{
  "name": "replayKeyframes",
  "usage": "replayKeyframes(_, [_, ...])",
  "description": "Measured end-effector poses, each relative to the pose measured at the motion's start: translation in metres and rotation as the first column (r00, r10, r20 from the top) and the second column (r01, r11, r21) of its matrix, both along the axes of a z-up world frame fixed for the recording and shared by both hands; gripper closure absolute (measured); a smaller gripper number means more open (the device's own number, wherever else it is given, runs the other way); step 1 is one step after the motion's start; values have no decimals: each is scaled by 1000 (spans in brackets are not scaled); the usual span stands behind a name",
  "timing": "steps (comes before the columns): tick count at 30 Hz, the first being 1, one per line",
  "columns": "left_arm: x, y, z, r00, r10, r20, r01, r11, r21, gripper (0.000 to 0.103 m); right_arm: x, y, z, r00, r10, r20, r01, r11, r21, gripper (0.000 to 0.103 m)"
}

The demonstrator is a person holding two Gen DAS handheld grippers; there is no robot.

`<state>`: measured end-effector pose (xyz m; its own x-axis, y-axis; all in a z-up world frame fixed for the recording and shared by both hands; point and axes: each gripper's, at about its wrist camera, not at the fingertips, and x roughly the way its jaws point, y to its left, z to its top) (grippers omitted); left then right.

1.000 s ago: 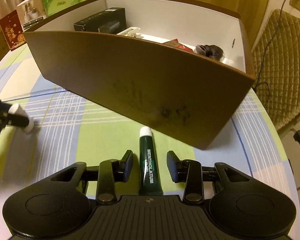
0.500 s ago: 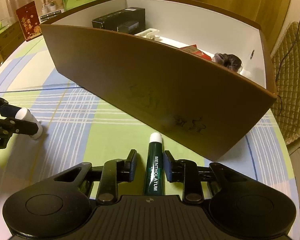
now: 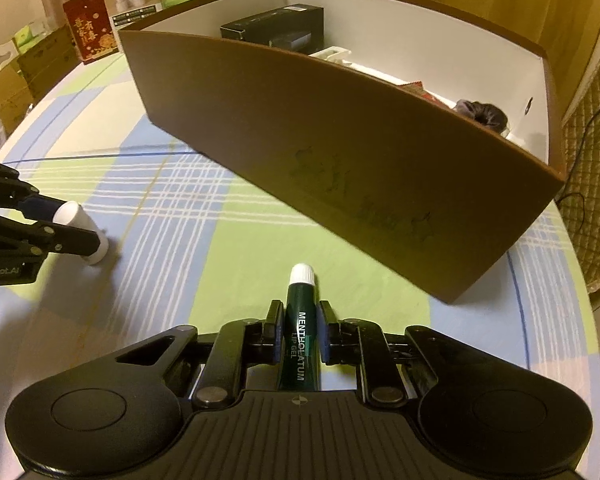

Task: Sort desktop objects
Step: 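Lift and carry the pill bottle and lip gel tube over the cardboard box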

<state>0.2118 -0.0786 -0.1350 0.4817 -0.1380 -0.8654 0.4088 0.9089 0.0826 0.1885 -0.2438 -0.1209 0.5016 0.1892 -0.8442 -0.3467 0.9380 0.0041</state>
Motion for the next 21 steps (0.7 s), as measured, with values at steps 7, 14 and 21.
replayKeyframes(7, [-6, 5, 8, 1000, 14, 13, -13, 1000, -3, 81, -8, -1, 5, 999, 13, -46, -10, 998, 66, 89])
replayKeyframes(14, [-9, 4, 24, 1000, 17, 21, -16, 1000, -18, 81, -11, -3, 22, 999, 18, -47, -12, 992, 126, 89])
replayKeyframes(21, [-6, -5, 54, 998, -19, 66, 23, 998, -58, 81, -13, 0, 58, 999, 46, 10, -47, 981, 188, 89])
